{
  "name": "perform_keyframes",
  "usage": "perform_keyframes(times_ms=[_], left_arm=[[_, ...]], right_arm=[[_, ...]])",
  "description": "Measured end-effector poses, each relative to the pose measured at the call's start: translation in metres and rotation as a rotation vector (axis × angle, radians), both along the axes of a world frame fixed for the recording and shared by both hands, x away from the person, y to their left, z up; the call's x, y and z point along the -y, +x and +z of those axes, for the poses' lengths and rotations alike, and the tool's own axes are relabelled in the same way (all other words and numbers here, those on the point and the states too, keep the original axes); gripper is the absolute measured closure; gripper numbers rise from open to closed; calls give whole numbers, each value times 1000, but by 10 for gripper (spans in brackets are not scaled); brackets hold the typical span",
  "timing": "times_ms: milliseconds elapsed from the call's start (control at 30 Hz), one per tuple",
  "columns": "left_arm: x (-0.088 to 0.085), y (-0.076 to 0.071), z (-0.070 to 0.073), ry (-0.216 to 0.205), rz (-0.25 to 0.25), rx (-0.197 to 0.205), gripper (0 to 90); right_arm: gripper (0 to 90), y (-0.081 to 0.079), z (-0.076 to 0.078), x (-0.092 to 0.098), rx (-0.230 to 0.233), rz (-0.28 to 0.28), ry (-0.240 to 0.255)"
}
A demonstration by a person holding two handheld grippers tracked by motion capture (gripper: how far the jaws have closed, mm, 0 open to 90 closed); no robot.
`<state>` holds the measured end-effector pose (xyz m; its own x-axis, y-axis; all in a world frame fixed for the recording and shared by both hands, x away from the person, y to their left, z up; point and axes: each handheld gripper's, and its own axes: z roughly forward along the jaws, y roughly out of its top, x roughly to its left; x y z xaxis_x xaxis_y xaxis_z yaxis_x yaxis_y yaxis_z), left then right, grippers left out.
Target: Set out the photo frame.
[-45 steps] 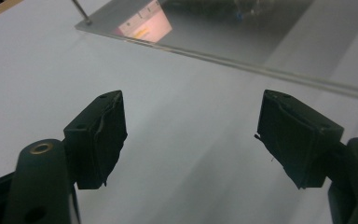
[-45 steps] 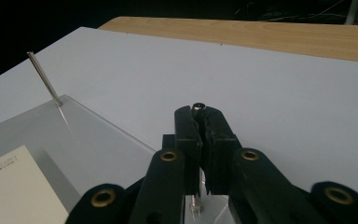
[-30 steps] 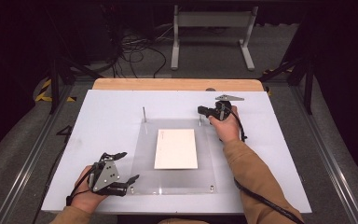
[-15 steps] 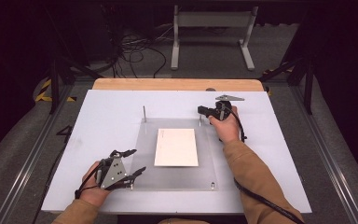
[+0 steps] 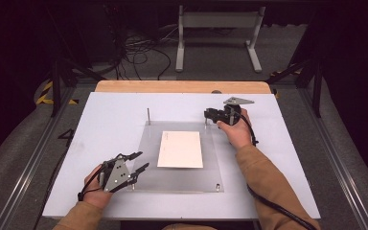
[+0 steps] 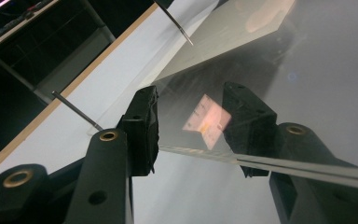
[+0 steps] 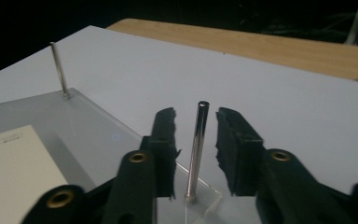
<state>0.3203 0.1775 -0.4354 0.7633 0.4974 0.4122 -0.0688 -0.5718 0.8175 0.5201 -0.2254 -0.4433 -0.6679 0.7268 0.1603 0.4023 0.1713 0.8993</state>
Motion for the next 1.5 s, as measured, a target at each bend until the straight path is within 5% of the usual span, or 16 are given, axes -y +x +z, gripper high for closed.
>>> perform_keyframes(times_ms=[167,300,433,867,967,1100,1267,1500], left_arm=[[-1,2,3,-29,6,-14,553],[-2,4,7,-53,9,-33,553],[-2,6,10,-62,11,-48,550],[-1,7,16,-82,5,-77,543],[-2,8,17,-80,4,-82,541],[-1,9,19,-89,-2,-87,540],[-2,13,22,-118,-10,-97,541],[0,14,26,-137,1,-84,552]], right_arm=[[537,-14,3,22,36,16,-22],[381,-41,16,47,100,62,-39],[336,-68,23,59,136,136,-99],[243,-145,29,46,305,348,-301],[244,-152,28,39,327,386,-305],[311,-159,31,22,387,434,-294],[540,-162,36,2,464,481,-309],[693,-166,39,-8,551,431,-333]])
